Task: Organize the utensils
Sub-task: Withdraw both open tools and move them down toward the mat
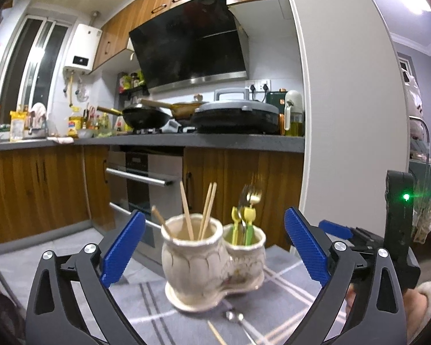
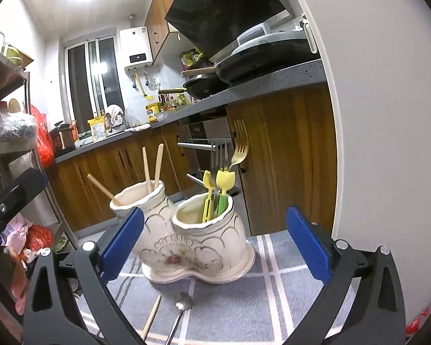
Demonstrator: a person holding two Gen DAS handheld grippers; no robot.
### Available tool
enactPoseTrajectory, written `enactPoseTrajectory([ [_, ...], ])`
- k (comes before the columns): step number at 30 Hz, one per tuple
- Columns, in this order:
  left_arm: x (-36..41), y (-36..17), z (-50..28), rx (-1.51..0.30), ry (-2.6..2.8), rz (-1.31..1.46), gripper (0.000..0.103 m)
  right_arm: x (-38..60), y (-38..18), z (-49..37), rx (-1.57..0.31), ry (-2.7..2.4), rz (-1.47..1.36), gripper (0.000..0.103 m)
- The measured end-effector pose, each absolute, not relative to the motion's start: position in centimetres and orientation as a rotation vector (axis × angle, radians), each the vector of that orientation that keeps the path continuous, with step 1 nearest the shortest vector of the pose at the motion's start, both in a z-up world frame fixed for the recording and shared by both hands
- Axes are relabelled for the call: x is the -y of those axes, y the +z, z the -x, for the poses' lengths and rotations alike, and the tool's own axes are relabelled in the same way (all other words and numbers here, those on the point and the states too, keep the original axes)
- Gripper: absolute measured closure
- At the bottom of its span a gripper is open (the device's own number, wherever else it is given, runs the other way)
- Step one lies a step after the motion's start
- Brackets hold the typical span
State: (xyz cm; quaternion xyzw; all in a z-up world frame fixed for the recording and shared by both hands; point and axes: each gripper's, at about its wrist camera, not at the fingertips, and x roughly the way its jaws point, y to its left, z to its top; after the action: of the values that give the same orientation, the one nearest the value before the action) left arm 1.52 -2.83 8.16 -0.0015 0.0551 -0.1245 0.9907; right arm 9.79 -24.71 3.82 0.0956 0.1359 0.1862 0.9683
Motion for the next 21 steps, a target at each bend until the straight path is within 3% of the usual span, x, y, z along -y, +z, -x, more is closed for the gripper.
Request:
enactPoseTrajectory([
  [21, -0.9, 2.7, -0.9, -0.273, -0.149, 0.08, 0.006, 22.6, 1.9, -7.6, -0.288, 0.382, -0.085, 0.005],
])
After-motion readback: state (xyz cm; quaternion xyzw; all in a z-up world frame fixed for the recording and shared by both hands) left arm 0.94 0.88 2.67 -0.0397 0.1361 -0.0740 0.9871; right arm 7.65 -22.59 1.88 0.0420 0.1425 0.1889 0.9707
